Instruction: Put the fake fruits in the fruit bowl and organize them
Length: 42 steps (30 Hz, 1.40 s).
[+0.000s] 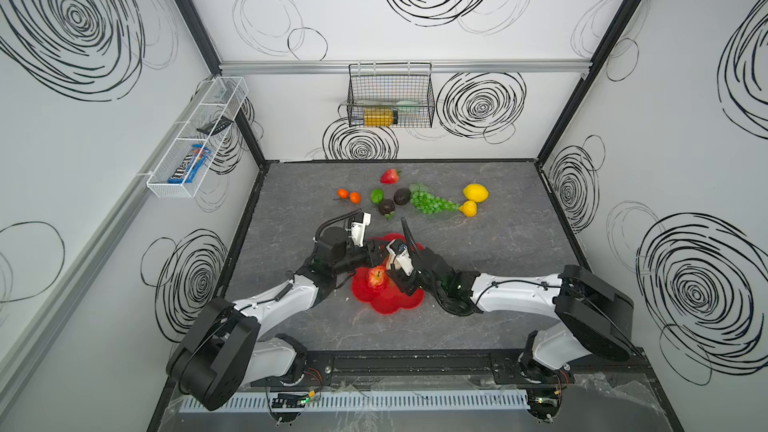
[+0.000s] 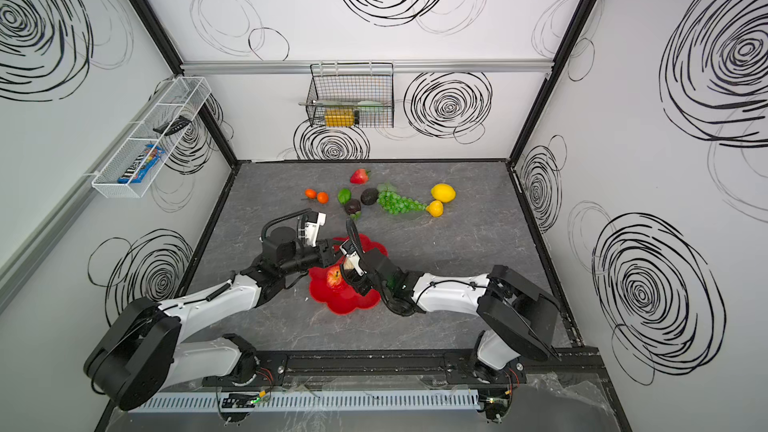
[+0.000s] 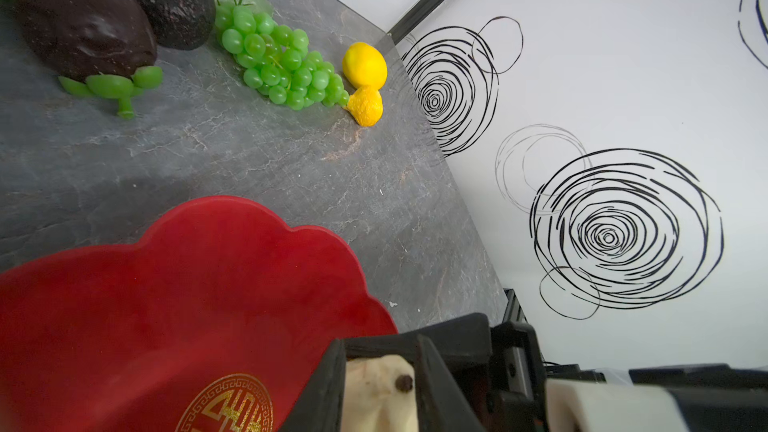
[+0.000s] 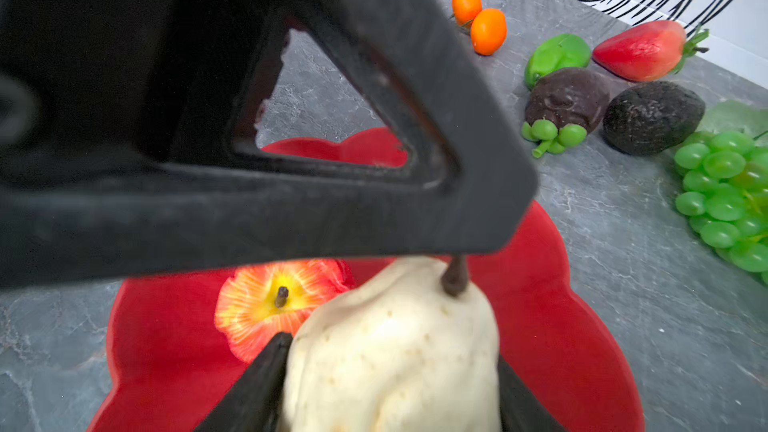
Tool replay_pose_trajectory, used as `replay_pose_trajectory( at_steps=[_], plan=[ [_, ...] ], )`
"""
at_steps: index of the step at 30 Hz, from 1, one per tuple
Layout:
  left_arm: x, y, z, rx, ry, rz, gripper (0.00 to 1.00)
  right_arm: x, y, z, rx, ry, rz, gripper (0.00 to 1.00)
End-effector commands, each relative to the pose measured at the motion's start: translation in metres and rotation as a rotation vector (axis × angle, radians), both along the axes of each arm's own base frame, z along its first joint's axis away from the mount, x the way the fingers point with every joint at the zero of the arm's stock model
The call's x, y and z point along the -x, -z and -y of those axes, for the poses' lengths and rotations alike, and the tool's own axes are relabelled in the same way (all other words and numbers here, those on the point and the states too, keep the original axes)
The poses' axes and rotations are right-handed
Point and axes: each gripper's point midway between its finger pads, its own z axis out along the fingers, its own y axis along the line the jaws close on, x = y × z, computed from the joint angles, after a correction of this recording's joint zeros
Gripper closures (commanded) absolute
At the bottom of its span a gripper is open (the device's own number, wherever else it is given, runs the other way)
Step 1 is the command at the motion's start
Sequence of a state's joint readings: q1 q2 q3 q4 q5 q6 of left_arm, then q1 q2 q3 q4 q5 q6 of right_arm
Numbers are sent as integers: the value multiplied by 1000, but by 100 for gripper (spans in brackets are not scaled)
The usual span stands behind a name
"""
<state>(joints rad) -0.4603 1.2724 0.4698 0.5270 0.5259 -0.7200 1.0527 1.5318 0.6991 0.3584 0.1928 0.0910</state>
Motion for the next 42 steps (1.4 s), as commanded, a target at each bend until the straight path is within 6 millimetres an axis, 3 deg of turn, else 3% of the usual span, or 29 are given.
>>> replay_pose_trajectory(
  at_steps=[1,13,26,33,42],
  plan=[
    [-5,-29,11,59,37,90,72,-5,-14,-8,-33,2,39,47],
    [-3,-37,17,80,58,98,96,-6,-14,-5,-30,19,42,47],
    [-20,-70,15,100,-41,191,100,-10,-38,17,-107,77,43,15],
    [-40,-62,7,99,-100,211,100,-13,-56,38,-169,116,58,1],
    [-49,-25,-11,64,-172,168,100,-21,-54,58,-214,165,49,2]
  ],
)
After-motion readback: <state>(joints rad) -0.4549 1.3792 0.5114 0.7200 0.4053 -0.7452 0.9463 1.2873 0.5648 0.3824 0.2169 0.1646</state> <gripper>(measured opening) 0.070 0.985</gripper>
